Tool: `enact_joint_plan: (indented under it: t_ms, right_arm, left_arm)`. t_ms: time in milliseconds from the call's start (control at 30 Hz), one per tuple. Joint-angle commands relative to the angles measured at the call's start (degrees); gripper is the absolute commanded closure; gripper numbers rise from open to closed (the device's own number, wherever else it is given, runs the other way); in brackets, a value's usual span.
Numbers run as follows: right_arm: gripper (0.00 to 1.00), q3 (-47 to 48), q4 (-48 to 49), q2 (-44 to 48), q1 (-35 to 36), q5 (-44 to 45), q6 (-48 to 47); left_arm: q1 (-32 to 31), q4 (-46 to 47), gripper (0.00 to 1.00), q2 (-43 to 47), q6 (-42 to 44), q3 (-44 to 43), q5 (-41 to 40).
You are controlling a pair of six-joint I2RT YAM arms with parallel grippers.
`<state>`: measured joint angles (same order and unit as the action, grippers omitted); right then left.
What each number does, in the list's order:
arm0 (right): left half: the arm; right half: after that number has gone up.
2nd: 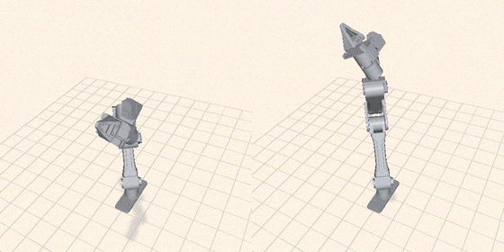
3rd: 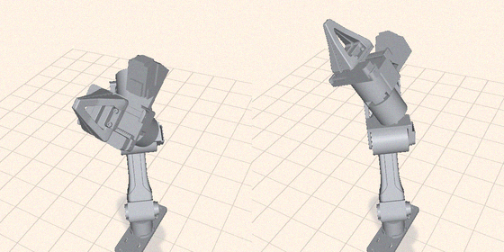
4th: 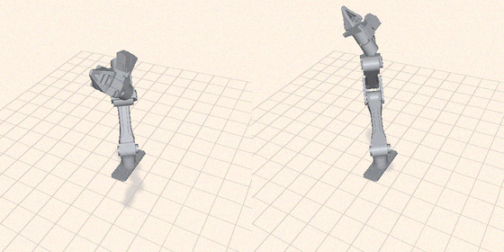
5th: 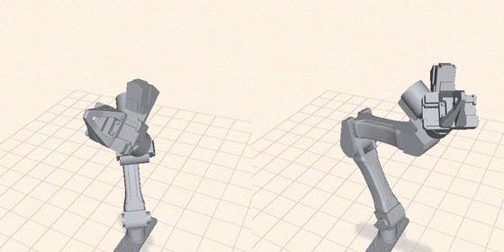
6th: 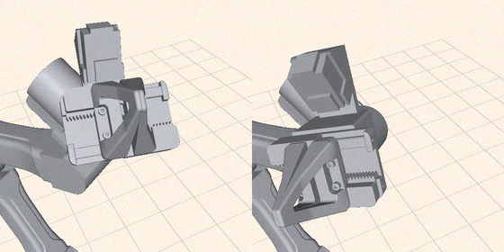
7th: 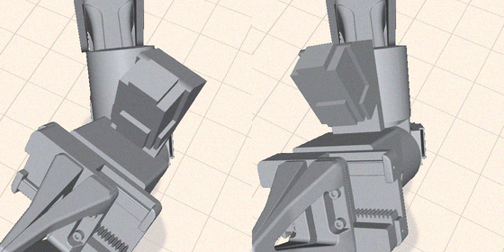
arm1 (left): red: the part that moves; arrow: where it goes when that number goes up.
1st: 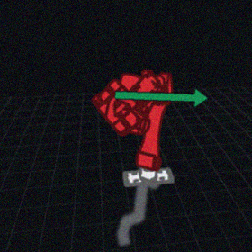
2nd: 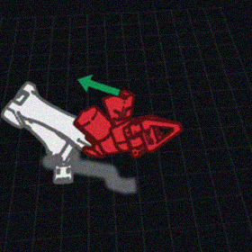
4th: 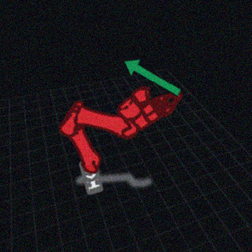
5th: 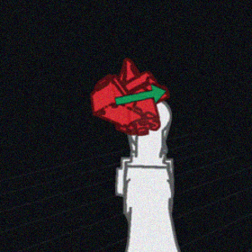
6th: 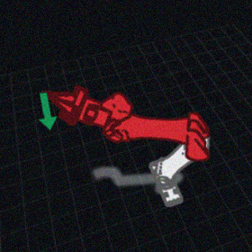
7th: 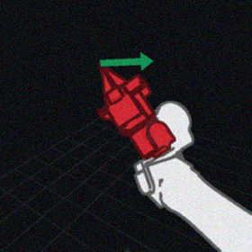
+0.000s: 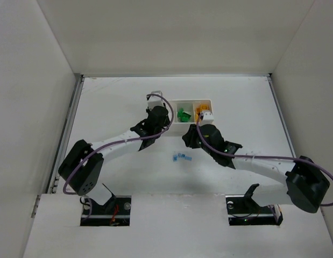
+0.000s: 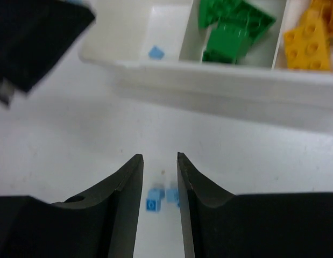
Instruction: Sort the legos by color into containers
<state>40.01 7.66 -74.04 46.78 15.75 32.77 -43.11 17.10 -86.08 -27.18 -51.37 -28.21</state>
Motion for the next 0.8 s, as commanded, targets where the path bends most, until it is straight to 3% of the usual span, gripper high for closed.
enact_joint_plan:
  t_ms: [0, 200, 333, 500, 767]
  right_arm:
    - [0.62, -3.53, 1.14, 2.67, 3.96, 1.04, 1.77]
    - [0.58, -5.29, -0.10, 0.22, 8.10, 1.74, 1.42]
    - [0.57, -3.54, -0.54, -2.94, 8.10, 1.39, -0.25]
    - [0.69, 0.59, -3.52, -7.95, 8.28, 1.57, -2.89]
    - [0.68, 4.28, -6.69, -11.56, 8.36, 1.21, -6.32]
  left_arm:
    - [2.02, 2.67, 0.82, -4.43, 3.18, -5.74, 1.05]
    - [3.34, 1.79, 0.76, -11.82, 3.80, -11.20, 1.58]
    - [3.61, 0.39, 0.63, -14.02, 3.98, -12.96, 1.58]
    - [3.17, -0.40, 0.50, -11.92, 4.06, -12.18, 1.49]
    - [-1.66, -0.40, 0.57, -1.47, 1.26, 0.03, 0.17]
